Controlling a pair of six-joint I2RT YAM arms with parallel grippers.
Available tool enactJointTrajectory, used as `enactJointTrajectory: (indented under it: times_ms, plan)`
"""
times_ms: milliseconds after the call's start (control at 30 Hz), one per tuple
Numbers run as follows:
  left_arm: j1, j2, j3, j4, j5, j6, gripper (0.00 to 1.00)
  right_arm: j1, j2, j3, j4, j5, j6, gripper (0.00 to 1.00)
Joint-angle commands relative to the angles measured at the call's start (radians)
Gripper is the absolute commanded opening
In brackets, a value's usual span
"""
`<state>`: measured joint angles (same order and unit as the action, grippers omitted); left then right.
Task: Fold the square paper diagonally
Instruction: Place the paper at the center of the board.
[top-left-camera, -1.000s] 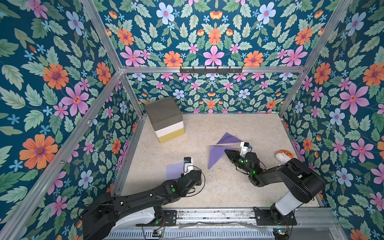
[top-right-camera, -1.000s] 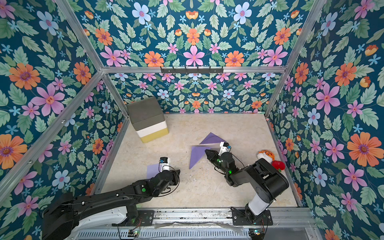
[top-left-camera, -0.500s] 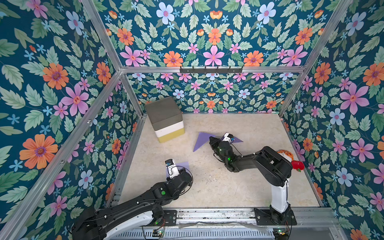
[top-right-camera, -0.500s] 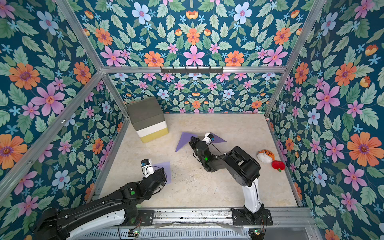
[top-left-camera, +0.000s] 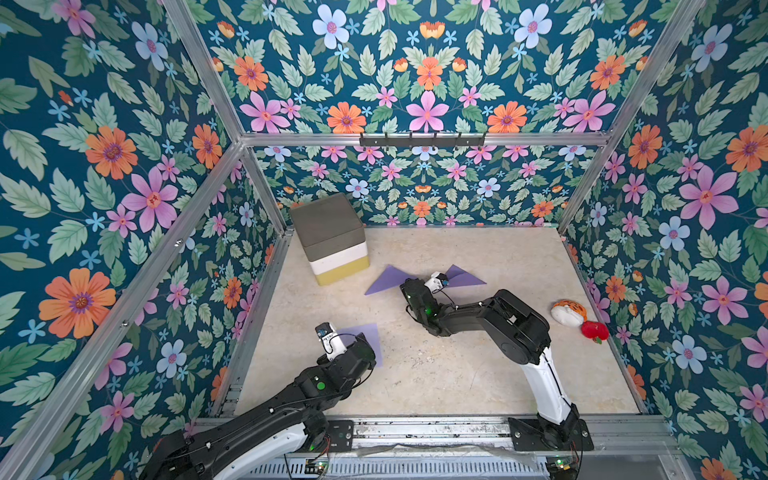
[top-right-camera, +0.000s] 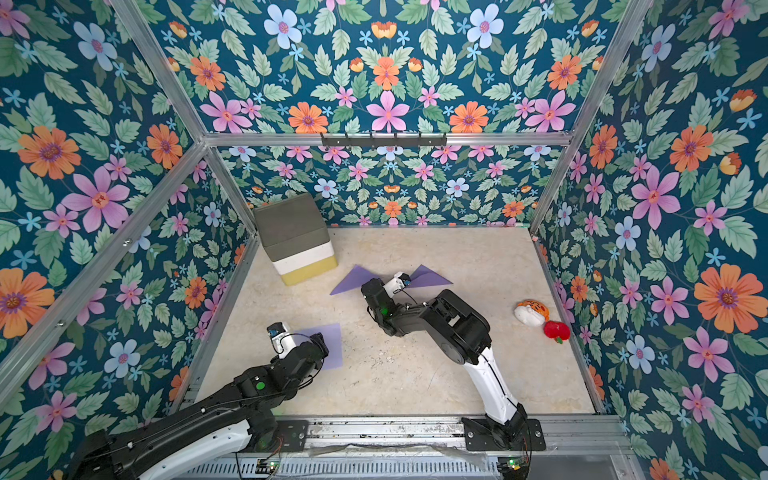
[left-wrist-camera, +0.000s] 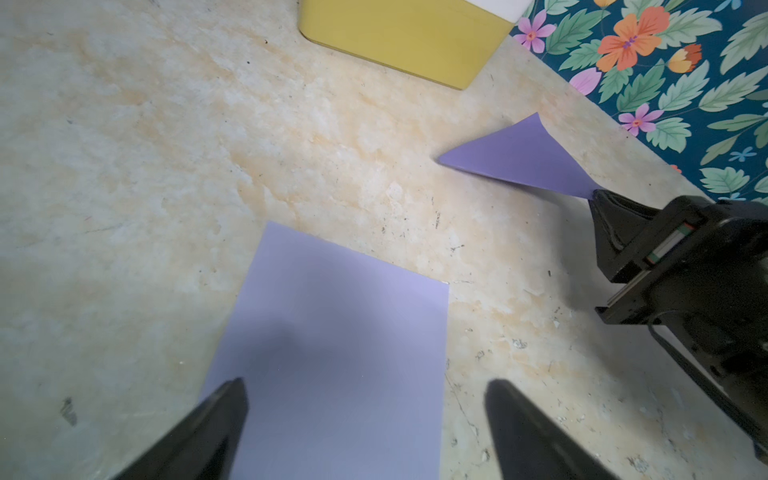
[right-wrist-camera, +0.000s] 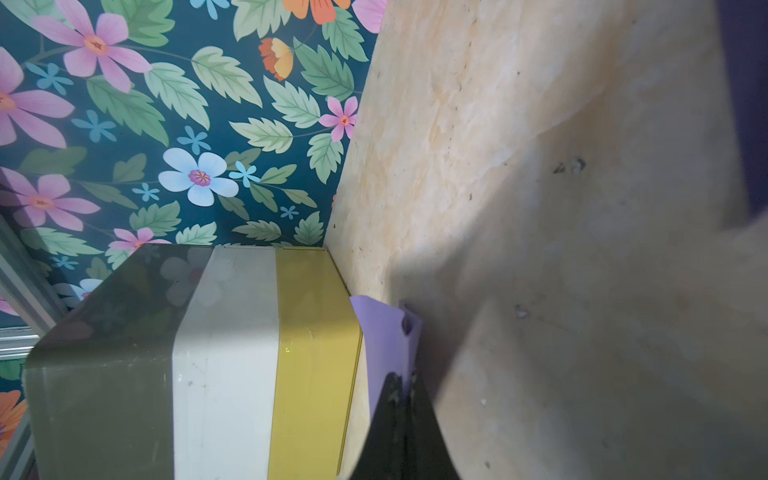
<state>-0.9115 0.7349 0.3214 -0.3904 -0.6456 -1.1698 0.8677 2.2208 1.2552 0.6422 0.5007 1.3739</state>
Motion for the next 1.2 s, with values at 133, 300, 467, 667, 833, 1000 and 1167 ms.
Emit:
enactJointTrajectory:
  times_ms: [133, 300, 467, 667, 833, 1000, 1167]
  plan:
    - [0.059, 0.018, 0.017, -0.025, 0.014, 0.022, 0.99, 0.004, 0.014, 0.071, -0.213, -0.021, 0.054, 0.27]
    - [0.094, 0.04, 0.027, -0.013, 0.012, 0.054, 0.94, 0.011, -0.025, 0.039, -0.238, -0.053, 0.035, 0.39]
    - [0.154, 0.09, 0.061, 0.015, 0.036, 0.119, 0.89, 0.014, -0.089, -0.019, -0.244, -0.099, 0.005, 0.49]
    - [0.301, 0.172, 0.07, 0.133, 0.163, 0.211, 0.82, 0.014, -0.202, -0.101, -0.194, -0.264, -0.139, 0.71]
    - [0.454, 0.279, 0.089, 0.199, 0.306, 0.266, 0.71, 0.014, -0.33, -0.199, -0.193, -0.358, -0.282, 0.97]
    - [0.503, 0.366, 0.105, 0.22, 0.363, 0.288, 0.62, 0.014, -0.485, -0.32, -0.263, -0.319, -0.398, 0.87]
    - [0.503, 0.379, 0.089, 0.221, 0.386, 0.286, 0.58, 0.014, -0.607, -0.375, -0.418, -0.256, -0.483, 0.8]
